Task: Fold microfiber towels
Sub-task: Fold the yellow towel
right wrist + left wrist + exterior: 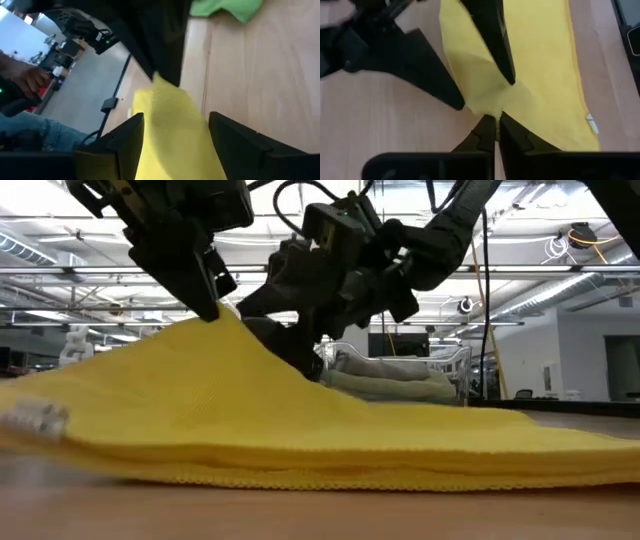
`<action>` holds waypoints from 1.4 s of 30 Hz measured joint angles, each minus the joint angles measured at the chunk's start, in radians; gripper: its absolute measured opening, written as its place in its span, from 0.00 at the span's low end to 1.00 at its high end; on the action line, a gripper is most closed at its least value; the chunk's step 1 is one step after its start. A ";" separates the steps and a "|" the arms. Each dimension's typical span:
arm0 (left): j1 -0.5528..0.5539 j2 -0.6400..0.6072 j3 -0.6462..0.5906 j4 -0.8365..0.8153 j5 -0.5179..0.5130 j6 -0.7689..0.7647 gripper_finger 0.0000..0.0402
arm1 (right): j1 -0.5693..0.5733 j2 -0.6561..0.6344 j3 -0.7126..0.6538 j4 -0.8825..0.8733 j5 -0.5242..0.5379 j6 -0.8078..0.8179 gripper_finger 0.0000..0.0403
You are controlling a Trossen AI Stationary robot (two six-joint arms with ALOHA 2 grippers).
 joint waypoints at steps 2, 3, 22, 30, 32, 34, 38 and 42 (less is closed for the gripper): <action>0.001 0.000 0.000 0.002 0.006 -0.005 0.01 | -0.001 -0.002 0.000 0.016 -0.002 -0.019 0.53; 0.001 0.000 0.000 0.002 0.008 -0.006 0.01 | -0.001 -0.002 0.000 0.025 -0.004 -0.021 0.53; -0.006 0.000 0.000 0.028 -0.023 -0.002 0.03 | 0.018 0.016 0.002 0.055 -0.053 -0.041 0.48; -0.005 0.000 0.000 0.025 -0.052 -0.156 0.11 | 0.015 0.016 0.002 0.070 -0.052 -0.068 0.06; -0.010 0.000 0.000 0.009 -0.067 -0.214 0.19 | 0.015 0.016 0.002 0.071 -0.052 -0.086 0.02; -0.022 0.000 0.000 -0.017 -0.085 -0.253 0.28 | 0.015 0.016 0.002 0.070 -0.043 -0.087 0.03; -0.062 -0.013 0.000 -0.083 -0.105 -0.421 0.48 | 0.015 0.008 0.002 0.064 -0.029 -0.096 0.03; -0.133 -0.016 -0.018 -0.144 -0.094 -0.580 0.63 | 0.015 -0.002 0.001 0.055 -0.026 -0.117 0.01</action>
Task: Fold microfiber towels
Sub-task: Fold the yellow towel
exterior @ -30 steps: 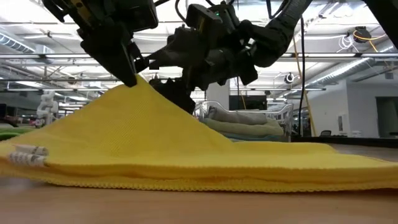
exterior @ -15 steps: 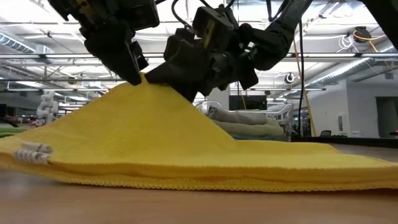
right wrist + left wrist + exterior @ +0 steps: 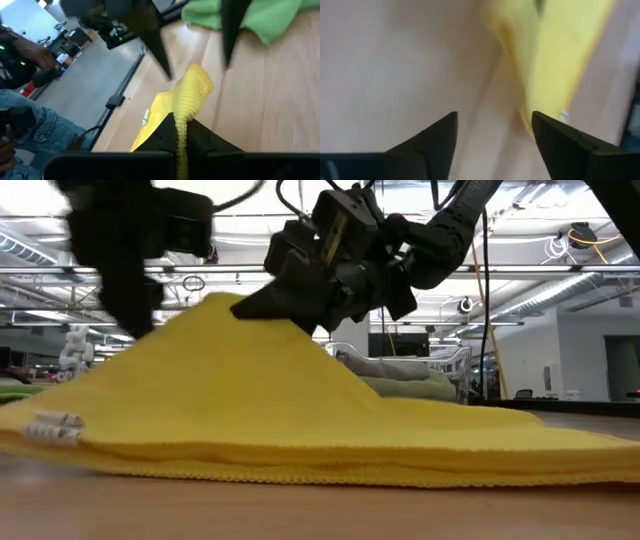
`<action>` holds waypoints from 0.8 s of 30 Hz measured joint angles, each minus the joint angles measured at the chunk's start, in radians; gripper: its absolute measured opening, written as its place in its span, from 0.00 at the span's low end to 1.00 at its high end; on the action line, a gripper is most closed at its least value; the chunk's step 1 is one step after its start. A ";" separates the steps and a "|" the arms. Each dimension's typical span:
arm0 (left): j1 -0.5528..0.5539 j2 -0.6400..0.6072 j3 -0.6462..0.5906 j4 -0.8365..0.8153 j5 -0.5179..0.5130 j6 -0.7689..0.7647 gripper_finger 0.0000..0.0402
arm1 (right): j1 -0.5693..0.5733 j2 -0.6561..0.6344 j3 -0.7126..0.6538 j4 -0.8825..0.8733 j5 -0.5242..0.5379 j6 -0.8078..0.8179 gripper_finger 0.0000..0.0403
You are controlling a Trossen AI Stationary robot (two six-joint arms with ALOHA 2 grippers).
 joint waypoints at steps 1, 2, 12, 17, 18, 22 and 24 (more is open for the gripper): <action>-0.021 -0.001 -0.017 0.027 0.008 -0.028 0.65 | 0.000 -0.005 0.000 0.002 0.001 -0.009 0.01; -0.040 -0.001 -0.040 0.074 0.009 -0.051 0.66 | 0.000 -0.008 0.000 0.004 0.001 -0.022 0.01; -0.119 -0.001 -0.257 0.585 -0.141 -0.115 0.59 | 0.000 -0.013 0.001 0.001 -0.003 -0.049 0.01; -0.108 0.000 -0.429 0.824 -0.157 -0.188 0.58 | -0.002 -0.013 0.001 0.007 -0.003 -0.066 0.01; -0.106 0.000 -0.463 0.908 -0.156 -0.199 0.58 | -0.002 -0.013 0.001 0.009 -0.003 -0.070 0.01; -0.109 0.017 -0.558 1.132 -0.149 -0.217 0.57 | -0.006 -0.013 0.001 0.023 -0.003 -0.064 0.01; -0.115 0.024 -0.582 1.171 -0.140 -0.228 0.54 | -0.011 -0.013 0.000 0.022 -0.002 -0.062 0.01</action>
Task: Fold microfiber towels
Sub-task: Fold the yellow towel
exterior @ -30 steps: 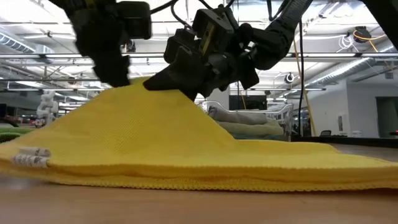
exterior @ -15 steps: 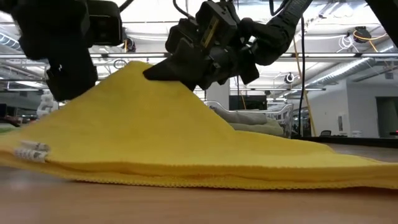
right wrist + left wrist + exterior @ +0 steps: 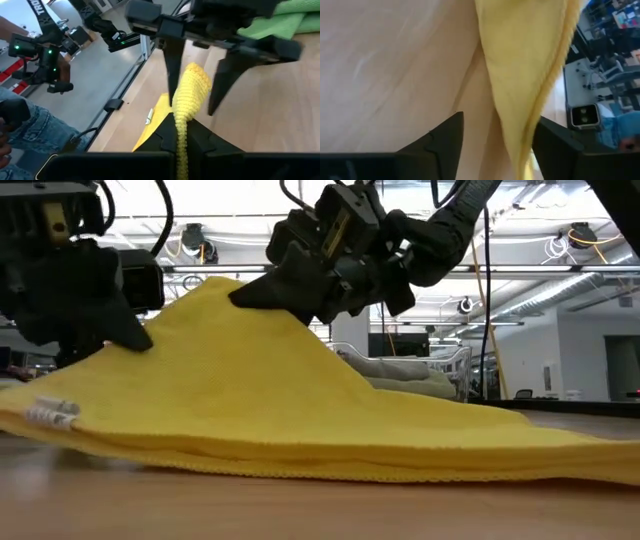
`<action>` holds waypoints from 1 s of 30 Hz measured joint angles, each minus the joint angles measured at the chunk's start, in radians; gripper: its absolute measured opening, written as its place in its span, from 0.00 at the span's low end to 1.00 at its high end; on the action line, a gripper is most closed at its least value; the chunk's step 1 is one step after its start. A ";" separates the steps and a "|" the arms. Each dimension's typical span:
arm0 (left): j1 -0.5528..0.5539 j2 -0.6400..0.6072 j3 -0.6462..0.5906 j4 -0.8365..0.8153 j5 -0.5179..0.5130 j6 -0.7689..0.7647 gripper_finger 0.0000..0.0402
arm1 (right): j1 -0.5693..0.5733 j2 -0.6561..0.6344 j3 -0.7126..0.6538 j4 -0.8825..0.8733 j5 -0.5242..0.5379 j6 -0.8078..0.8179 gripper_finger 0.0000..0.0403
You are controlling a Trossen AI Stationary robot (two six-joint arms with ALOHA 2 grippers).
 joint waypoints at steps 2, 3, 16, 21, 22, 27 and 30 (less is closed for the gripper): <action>-0.002 0.010 0.001 0.012 0.020 -0.005 0.50 | -0.007 0.000 0.000 0.002 0.003 0.001 0.01; -0.002 0.013 0.002 0.012 0.029 -0.010 0.47 | -0.011 0.000 0.000 0.001 0.004 0.002 0.01; -0.047 0.014 0.001 0.007 0.044 -0.122 0.23 | -0.071 0.000 0.000 0.001 0.028 0.021 0.01; -0.076 0.014 0.001 -0.001 0.029 -0.143 0.19 | -0.102 0.000 0.000 0.001 0.025 0.021 0.01; -0.082 0.014 0.001 -0.005 0.018 -0.147 0.18 | -0.107 0.000 0.000 0.000 0.025 0.021 0.01; -0.089 0.014 0.001 -0.043 -0.048 -0.188 0.04 | -0.114 0.000 0.000 -0.001 0.022 0.022 0.01; -0.089 0.014 0.001 -0.034 -0.086 -0.207 0.02 | -0.110 0.000 0.000 -0.008 0.021 0.027 0.01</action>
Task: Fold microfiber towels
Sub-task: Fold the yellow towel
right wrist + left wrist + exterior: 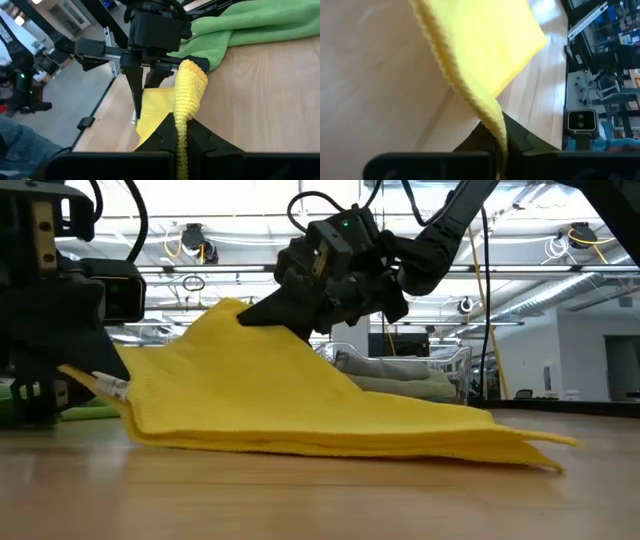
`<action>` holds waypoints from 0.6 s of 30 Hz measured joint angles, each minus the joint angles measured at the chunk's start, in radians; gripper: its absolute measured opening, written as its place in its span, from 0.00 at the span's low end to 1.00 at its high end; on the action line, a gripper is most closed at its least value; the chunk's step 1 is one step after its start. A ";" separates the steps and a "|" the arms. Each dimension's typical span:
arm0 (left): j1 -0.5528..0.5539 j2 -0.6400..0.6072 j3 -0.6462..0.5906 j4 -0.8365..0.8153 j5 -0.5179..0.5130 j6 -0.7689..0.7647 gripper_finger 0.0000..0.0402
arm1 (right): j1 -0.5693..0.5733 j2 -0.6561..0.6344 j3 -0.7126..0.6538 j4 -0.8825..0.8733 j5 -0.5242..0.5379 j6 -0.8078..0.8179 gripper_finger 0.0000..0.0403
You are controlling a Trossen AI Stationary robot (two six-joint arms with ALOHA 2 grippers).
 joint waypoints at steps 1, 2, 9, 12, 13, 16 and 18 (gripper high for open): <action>-0.002 0.000 0.000 0.000 -0.002 -0.002 0.02 | 0.000 0.000 0.000 0.000 -0.001 0.016 0.01; -0.002 0.000 0.000 -0.001 -0.001 -0.001 0.02 | 0.000 0.000 0.000 0.000 -0.003 0.042 0.01; -0.004 0.000 0.000 -0.042 0.068 0.006 0.01 | -0.019 -0.054 0.016 -0.143 0.010 0.102 0.21; -0.004 0.000 0.001 -0.067 0.071 0.006 0.01 | -0.038 -0.072 0.068 -0.296 0.028 0.089 0.35; -0.004 0.000 0.002 -0.071 0.070 0.008 0.01 | -0.044 -0.071 0.091 -0.335 0.030 0.080 0.40; -0.002 -0.001 0.002 -0.082 0.067 0.023 0.01 | -0.056 -0.057 0.163 -0.439 0.038 0.044 0.52; -0.001 -0.001 0.002 -0.087 0.067 0.023 0.01 | -0.057 -0.051 0.207 -0.502 0.053 0.021 0.57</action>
